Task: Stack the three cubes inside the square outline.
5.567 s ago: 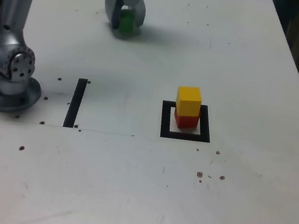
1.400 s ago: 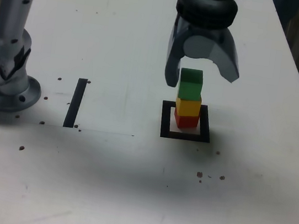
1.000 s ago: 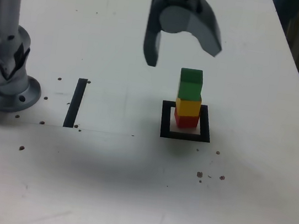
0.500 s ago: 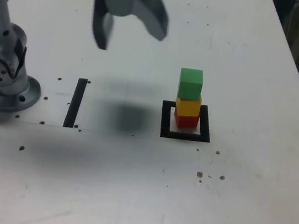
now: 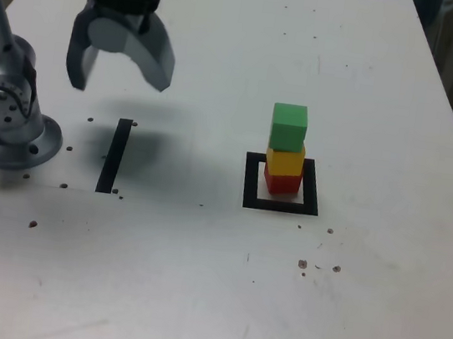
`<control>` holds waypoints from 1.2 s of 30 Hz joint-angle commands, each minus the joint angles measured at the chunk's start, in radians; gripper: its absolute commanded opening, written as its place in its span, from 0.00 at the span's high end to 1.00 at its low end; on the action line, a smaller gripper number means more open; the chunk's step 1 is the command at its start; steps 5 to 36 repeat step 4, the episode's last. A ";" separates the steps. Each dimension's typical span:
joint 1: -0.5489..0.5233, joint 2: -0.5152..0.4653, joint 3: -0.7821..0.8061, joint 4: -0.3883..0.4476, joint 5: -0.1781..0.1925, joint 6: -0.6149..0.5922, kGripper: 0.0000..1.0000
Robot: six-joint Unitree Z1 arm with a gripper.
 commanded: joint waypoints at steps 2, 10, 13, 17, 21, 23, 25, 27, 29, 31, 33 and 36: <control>-0.003 -0.009 0.045 -0.028 -0.010 0.002 0.00; -0.003 -0.009 0.068 -0.041 -0.009 0.003 0.00; -0.003 -0.009 0.068 -0.041 -0.009 0.003 0.00; -0.003 -0.009 0.068 -0.041 -0.009 0.003 0.00; -0.003 -0.009 0.068 -0.041 -0.009 0.003 0.00; -0.003 -0.009 0.068 -0.041 -0.009 0.003 0.00; -0.003 -0.009 0.068 -0.041 -0.009 0.003 0.00; -0.003 -0.009 0.068 -0.041 -0.009 0.003 0.00; -0.003 -0.009 0.068 -0.041 -0.009 0.003 0.00; -0.003 -0.009 0.068 -0.041 -0.009 0.003 0.00; -0.003 -0.009 0.068 -0.041 -0.009 0.003 0.00; -0.003 -0.009 0.068 -0.041 -0.009 0.003 0.00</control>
